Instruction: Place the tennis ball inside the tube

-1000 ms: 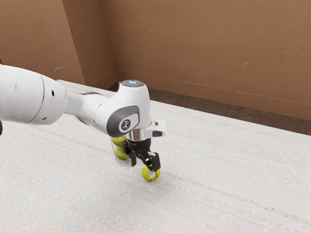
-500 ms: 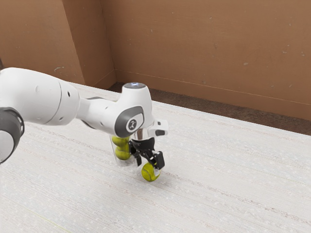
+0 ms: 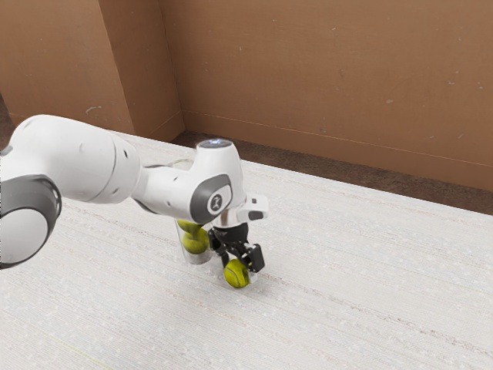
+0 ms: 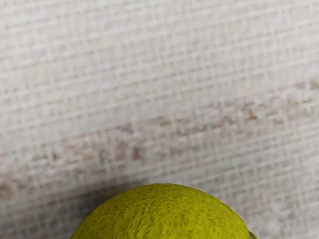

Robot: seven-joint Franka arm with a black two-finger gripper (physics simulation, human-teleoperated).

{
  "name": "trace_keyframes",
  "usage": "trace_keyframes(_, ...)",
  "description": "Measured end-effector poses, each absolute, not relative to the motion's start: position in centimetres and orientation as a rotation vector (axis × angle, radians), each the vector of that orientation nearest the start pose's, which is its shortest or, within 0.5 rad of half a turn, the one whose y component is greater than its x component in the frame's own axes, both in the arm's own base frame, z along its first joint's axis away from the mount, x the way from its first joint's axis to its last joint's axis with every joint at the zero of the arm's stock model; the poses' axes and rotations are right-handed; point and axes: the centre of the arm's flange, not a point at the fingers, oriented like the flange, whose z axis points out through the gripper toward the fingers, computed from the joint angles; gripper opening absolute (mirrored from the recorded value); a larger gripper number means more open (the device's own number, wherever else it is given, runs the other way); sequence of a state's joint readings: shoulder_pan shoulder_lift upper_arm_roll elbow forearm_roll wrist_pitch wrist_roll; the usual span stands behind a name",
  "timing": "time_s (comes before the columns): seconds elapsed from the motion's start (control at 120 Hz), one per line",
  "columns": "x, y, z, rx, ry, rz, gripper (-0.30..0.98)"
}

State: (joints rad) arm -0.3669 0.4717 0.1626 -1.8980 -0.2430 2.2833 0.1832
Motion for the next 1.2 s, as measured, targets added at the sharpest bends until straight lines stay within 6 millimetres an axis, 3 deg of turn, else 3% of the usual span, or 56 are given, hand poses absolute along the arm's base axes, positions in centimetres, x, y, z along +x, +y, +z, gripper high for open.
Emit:
trace_keyframes(0.367,60.3,-13.5,24.0,-3.256,0.369,0.133,0.68)
trace_keyframes(0.592,60.3,-13.7,24.2,-3.242,0.410,0.127,0.47)
trace_keyframes(0.8,60.3,-14.0,25.0,-3.237,0.429,0.105,0.39)
trace_keyframes(1.0,60.1,-15.7,31.1,-3.232,0.488,0.021,0.34)
trace_keyframes(1.2,62.4,-16.3,42.3,-3.146,0.559,-0.094,0.23)
